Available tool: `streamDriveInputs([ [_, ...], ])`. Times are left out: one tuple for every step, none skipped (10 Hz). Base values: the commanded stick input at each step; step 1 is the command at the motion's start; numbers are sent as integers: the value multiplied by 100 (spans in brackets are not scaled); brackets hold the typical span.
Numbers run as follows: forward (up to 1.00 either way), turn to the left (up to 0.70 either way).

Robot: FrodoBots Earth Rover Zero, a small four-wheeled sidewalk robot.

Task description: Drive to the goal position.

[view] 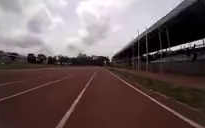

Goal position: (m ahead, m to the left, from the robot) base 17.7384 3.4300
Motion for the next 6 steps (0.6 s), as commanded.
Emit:
streamDriveInputs([
  [70,-6],
  [70,-4],
  [70,-2],
  [70,-1],
  [70,-1],
  [70,0],
])
